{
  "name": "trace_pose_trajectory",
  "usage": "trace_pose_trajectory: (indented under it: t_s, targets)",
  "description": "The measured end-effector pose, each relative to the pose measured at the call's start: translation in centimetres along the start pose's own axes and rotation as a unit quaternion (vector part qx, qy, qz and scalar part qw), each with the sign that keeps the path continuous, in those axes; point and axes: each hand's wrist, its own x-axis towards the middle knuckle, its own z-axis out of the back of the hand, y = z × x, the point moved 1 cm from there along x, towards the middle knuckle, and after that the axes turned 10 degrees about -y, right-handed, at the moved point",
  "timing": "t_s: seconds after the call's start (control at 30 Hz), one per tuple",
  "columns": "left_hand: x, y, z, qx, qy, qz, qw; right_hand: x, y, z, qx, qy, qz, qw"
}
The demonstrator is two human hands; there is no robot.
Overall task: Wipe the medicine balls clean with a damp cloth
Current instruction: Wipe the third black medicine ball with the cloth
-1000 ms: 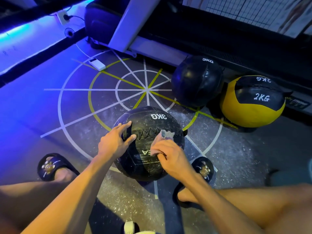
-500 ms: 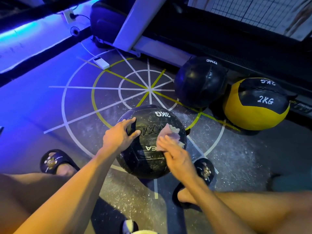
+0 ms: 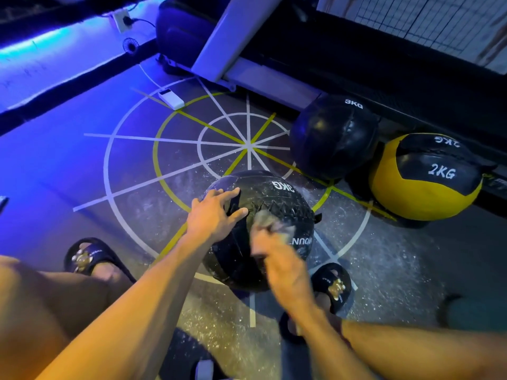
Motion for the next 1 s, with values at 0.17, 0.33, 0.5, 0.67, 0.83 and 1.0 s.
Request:
trace_pose_trajectory:
  t_s: [0.17, 0.33, 0.5, 0.67, 0.83, 1.0]
  targets:
    - [-0.1, 0.4, 0.2, -0.028, 0.007, -0.005, 1.000, 3.2, -0.6, 1.4, -0.048, -0.178, -0.253, 0.950]
    - [0.6, 1.9, 0.4, -0.057, 0.016, 0.000, 0.998, -1.8, 1.8, -4.5, -0.097, 0.090, 0.137, 0.982]
    - [0.8, 2.9, 0.0, -0.085, 0.029, -0.028, 0.996, 1.0, 0.6, 0.8, -0.036, 0.012, 0.005, 0.999]
    - [1.4, 1.8, 0.2, -0.074, 0.056, -0.057, 0.994, 3.4, 3.5, -2.3, -0.069, -0.023, -0.103, 0.992]
    - [1.7, 2.1, 0.2, -0.048, 0.064, -0.074, 0.994, 0.4, 4.7, -3.8, -0.234, 0.307, 0.235, 0.892]
    - [1.5, 1.7, 0.5, -0.050, 0.067, -0.072, 0.994, 4.9, 2.4, -0.2, -0.103, 0.072, 0.112, 0.986]
